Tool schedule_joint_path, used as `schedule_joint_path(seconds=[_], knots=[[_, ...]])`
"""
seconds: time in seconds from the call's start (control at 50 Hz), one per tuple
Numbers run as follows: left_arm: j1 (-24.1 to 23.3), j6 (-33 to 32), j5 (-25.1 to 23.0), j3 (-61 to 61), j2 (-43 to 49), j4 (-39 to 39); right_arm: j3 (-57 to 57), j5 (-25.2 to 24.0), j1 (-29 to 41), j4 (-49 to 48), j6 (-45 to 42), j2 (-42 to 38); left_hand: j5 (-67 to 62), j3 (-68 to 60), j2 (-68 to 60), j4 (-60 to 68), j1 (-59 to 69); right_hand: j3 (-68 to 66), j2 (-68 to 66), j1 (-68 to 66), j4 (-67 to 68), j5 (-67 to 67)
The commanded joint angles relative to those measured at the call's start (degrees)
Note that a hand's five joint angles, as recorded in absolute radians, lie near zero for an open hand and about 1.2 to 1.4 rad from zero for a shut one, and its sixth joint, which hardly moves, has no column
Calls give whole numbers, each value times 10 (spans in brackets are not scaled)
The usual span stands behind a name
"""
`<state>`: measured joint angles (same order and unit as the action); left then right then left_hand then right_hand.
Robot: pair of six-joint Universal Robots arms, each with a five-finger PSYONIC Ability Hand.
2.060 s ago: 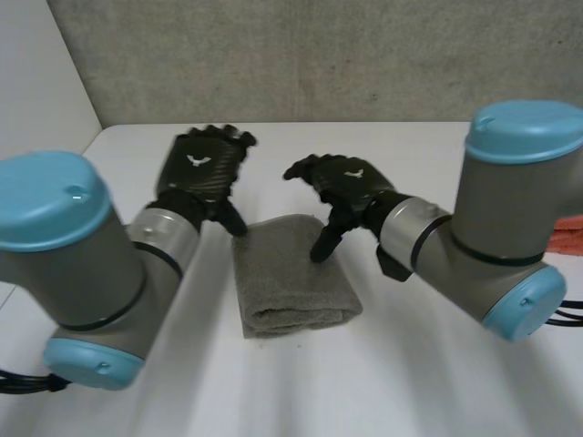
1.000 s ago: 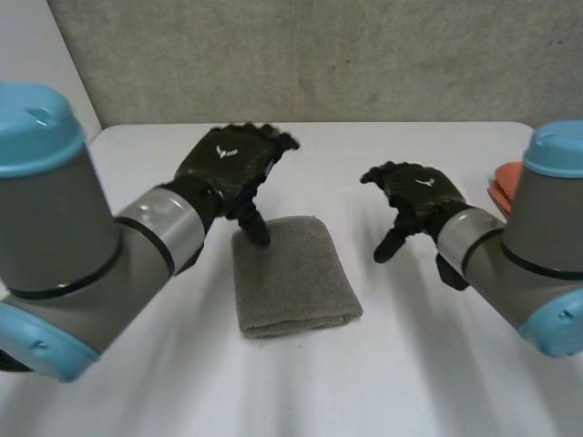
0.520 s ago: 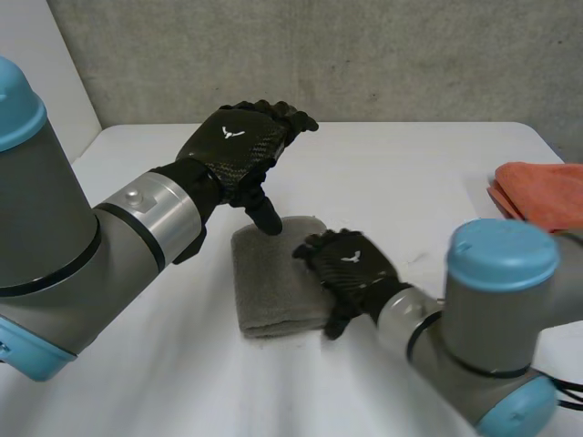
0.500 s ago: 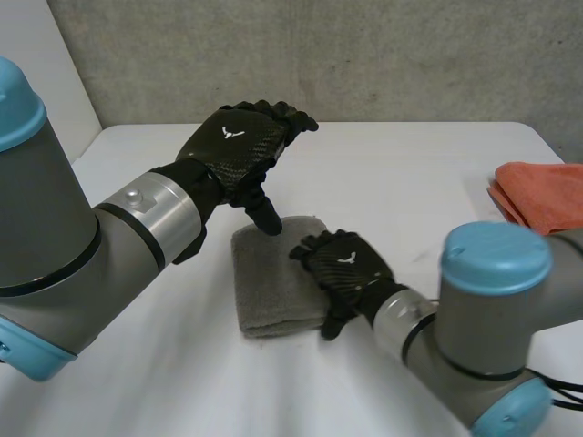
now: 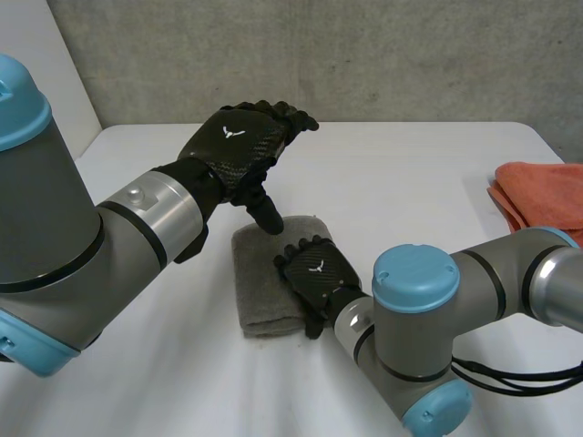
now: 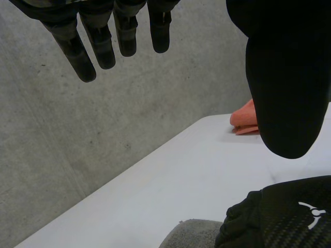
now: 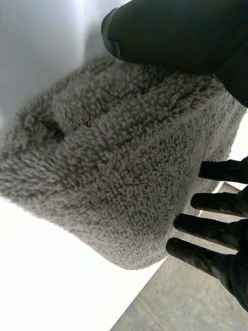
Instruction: Fold the laundry.
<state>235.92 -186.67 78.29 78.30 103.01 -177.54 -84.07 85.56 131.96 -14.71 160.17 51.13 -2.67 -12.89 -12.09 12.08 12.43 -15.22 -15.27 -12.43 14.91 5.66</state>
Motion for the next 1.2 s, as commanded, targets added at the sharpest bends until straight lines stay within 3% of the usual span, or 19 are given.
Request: schedule_joint_path(seconds=[0.02,0.5,0.64,0.9,0.94,1.0,1.02,1.1,1.2], knots=[[1,1,0,0,0,0,7,-1,0,-10,-15,-13,25,27,19,-19,-22,-100,-99,-128,103,95],[6,3,0,2,0,0,46,-1,-1,-11,-21,-38,25,27,19,-19,-22,-292,-291,-320,295,287],[6,5,0,2,0,0,58,-1,-1,-11,-21,-45,25,27,19,-19,-22,-491,-491,-519,495,487],[6,15,0,2,0,0,55,-10,-6,-1,-27,-35,25,27,19,-19,-22,-601,-601,-629,604,597],[6,15,0,3,0,0,53,-10,-9,0,-32,-31,25,27,19,-19,-22,-581,-581,-609,584,577],[6,15,0,3,0,0,48,-10,-22,9,-45,-18,23,25,17,-17,-21,-301,-301,-329,304,297],[6,15,0,3,0,0,44,-12,-34,22,-46,-11,23,25,17,-17,-21,-154,-153,-182,157,149],[6,15,0,3,0,0,43,-28,-50,59,-41,-4,23,25,17,-17,-21,-63,-63,-91,66,59],[6,15,1,4,0,0,43,-55,-53,89,-21,-2,23,25,17,-17,-21,-46,-46,-74,49,42]])
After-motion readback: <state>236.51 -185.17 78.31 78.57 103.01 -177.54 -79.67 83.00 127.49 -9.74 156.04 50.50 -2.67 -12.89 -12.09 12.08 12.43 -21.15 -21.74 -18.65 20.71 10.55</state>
